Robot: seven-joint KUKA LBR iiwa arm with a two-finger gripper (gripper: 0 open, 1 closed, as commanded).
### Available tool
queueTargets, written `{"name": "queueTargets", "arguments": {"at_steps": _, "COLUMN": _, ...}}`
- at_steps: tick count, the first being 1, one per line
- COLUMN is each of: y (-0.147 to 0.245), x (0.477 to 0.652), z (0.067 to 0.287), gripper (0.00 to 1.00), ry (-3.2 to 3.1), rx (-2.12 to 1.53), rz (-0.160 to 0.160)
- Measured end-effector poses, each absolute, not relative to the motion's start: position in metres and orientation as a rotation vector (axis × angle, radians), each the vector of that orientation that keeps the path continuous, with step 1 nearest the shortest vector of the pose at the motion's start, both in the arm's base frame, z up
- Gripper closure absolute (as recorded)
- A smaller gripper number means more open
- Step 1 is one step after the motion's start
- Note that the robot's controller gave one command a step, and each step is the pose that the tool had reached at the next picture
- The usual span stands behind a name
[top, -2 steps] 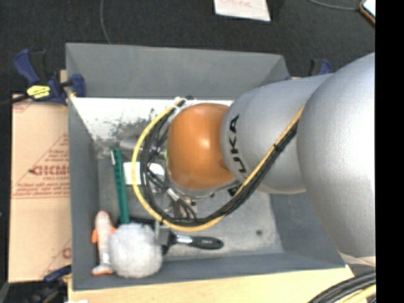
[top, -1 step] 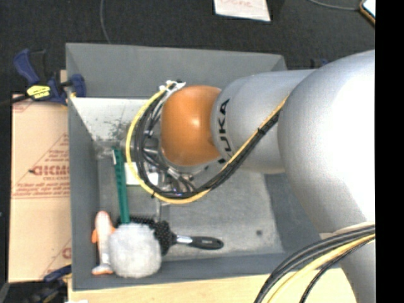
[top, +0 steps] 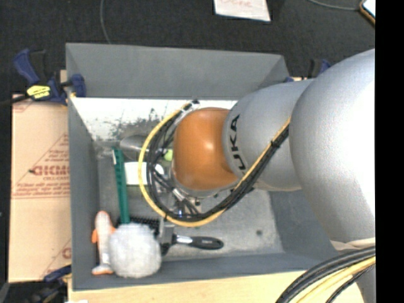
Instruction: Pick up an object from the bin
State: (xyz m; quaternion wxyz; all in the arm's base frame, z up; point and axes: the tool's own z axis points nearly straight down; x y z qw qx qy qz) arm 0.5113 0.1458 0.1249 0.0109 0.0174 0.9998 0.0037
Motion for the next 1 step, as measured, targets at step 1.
{"name": "queueTargets", "arguments": {"at_steps": 1, "y": 0.2031, "x": 0.5139, "z": 0.0728, "gripper": 1.0, "ry": 3.093, "rx": -0.409, "rz": -0.022}}
